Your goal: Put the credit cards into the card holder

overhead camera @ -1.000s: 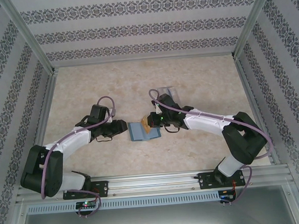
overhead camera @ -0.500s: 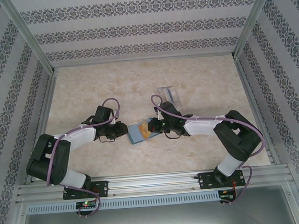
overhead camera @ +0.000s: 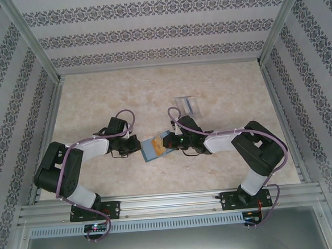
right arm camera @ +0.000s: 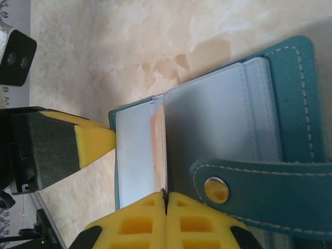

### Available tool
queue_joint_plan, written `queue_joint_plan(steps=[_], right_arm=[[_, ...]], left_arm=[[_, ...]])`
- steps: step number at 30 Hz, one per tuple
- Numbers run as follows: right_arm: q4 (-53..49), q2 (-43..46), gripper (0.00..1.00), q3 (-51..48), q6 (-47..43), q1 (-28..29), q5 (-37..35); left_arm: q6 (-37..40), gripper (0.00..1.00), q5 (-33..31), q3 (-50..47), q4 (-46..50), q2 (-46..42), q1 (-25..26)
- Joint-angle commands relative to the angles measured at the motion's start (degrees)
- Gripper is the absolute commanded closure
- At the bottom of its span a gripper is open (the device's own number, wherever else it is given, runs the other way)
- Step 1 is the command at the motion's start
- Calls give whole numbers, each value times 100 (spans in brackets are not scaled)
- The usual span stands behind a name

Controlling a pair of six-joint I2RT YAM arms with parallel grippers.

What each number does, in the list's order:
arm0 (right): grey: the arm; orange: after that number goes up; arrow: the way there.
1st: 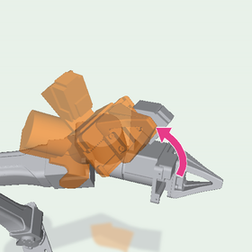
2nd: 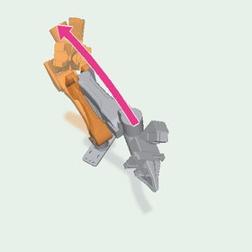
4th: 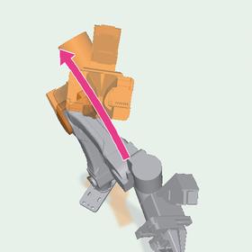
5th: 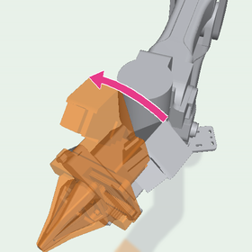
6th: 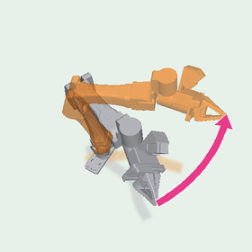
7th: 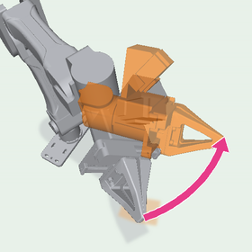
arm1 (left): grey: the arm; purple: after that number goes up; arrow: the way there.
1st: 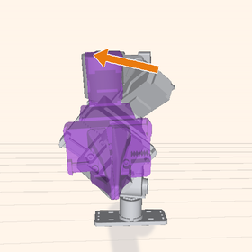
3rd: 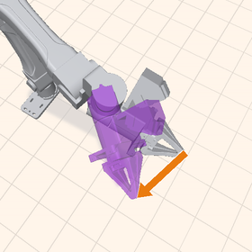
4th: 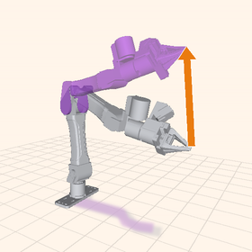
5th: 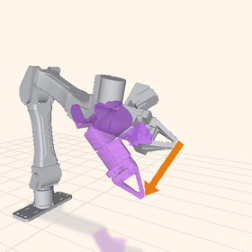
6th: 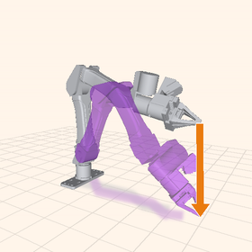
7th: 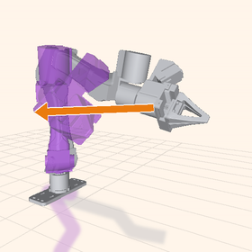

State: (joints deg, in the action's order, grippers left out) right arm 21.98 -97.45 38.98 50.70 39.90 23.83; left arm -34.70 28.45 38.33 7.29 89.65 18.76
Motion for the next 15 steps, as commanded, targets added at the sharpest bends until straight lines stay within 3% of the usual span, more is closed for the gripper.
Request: queue_joint_plan(steps=[1, 15], right_arm=[[298, -231, 100, -116, -10, 7, 137], [467, -632, 100, -7, -217, -88, 516]], left_arm=[[216, 93, -349, 149, 31, 285, 76], [394, 94, -592, 219, 311, 256, 77]])
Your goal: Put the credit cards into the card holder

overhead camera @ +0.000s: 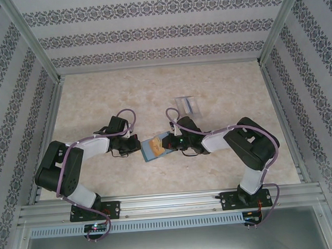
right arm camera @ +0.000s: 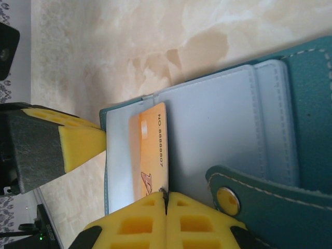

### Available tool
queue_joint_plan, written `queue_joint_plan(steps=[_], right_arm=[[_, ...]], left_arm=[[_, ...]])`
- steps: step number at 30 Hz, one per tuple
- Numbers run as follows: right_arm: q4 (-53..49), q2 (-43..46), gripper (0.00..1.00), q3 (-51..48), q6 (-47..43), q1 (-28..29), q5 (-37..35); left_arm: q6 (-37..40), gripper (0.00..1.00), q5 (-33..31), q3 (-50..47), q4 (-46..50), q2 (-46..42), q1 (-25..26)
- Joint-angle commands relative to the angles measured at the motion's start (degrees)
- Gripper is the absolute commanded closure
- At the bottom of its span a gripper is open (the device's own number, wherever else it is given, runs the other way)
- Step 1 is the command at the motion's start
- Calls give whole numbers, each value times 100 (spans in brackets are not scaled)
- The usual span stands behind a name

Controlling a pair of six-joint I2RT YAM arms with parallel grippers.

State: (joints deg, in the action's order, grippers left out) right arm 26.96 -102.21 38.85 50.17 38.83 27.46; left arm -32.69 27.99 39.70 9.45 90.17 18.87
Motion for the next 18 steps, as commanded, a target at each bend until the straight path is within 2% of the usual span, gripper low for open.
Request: queue_joint_plan(steps=[1, 11, 18], right_arm=[[-11, -180, 100, 21, -137, 64, 163], [-28, -369, 100, 328, -10, 477, 91], [61, -271, 100, 227, 366, 669, -337]], left_arm=[[162, 94, -543, 69, 62, 192, 64], [77, 94, -487, 51, -91, 258, 71], [8, 94, -475, 31, -86, 203, 65]])
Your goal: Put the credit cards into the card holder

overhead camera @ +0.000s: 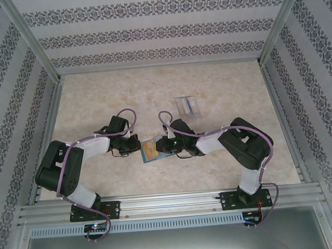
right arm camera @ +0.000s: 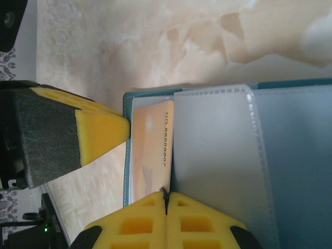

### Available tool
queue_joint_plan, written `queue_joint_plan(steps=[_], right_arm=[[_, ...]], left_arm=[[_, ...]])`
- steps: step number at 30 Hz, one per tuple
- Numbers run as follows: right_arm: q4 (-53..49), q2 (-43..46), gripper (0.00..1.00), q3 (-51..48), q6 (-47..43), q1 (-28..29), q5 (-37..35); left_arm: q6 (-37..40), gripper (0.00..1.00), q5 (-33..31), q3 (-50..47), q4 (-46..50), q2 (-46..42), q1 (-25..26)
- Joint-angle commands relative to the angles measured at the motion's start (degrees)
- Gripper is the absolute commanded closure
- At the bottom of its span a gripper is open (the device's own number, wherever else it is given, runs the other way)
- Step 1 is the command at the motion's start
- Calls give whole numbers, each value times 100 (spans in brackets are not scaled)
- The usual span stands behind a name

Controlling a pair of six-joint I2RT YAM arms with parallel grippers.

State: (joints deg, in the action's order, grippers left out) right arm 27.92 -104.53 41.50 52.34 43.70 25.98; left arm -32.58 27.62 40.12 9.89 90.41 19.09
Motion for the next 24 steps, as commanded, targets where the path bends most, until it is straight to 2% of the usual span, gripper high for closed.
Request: queue_joint_plan(steps=[1, 5, 12, 14, 18, 24], right_arm=[[-10, 33, 100, -116, 238, 198, -340], [-6, 256, 95, -225, 372, 260, -643], [107, 53, 94, -36, 631, 488, -615], [60, 59, 89, -34, 645, 516, -708], [-349, 228, 88, 45, 452, 499, -778], [-916, 436, 72, 140, 138, 457, -811]], left_arm=[[-11, 94, -431, 7, -76, 181, 43], [-66, 95, -457, -113, -125, 52, 49], [-82, 95, -485, -204, -183, 45, 44], [-73, 95, -490, -164, -171, 98, 45], [-71, 95, -489, -144, -105, 66, 49], [32, 94, -578, -97, 47, -1, 42]])
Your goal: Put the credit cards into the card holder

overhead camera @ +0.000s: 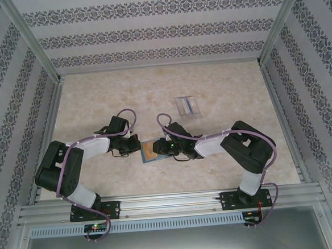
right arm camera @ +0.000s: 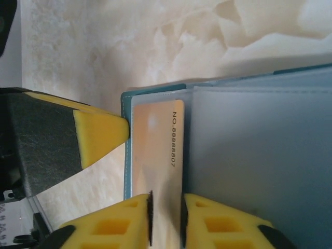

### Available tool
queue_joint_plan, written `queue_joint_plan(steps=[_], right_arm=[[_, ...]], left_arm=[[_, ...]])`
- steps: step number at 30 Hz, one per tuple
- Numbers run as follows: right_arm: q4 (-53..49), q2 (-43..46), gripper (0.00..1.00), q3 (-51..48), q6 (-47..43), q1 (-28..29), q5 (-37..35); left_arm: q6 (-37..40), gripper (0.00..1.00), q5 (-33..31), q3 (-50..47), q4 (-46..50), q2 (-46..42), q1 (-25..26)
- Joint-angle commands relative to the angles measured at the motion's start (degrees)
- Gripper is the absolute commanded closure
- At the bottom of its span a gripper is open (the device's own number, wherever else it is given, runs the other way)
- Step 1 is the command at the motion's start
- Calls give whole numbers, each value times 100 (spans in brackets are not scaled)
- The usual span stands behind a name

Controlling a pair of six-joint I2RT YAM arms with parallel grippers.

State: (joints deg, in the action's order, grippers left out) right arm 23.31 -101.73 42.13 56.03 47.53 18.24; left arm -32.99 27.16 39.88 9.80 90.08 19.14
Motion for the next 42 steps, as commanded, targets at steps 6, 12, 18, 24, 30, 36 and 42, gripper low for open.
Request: queue_joint_plan(steps=[6, 12, 18, 24, 30, 36, 42], right_arm=[[-1189, 572, 65, 115, -630, 64, -335], [-2548, 1134, 58, 370, -1187, 48, -833], [-3020, 1297, 52, 322, -1384, 37, -1240], [-2920, 981, 50, 375, -1404, 38, -1209], [-2774, 616, 59, 507, -1475, 36, -1119], [-2745, 704, 65, 521, -1452, 98, -1045], [-2920, 912, 65, 573, -1487, 99, -1097]], left_arm=[[161, 95, -581, 7, 221, -39, 34], [157, 94, -561, 61, 230, -104, 38], [160, 94, -577, -24, 185, -168, 32], [177, 94, -585, -22, 212, -216, 35], [153, 94, -567, -33, 198, -260, 33], [117, 94, -553, -106, 192, -307, 36], [144, 94, -543, -58, 264, -313, 33]])
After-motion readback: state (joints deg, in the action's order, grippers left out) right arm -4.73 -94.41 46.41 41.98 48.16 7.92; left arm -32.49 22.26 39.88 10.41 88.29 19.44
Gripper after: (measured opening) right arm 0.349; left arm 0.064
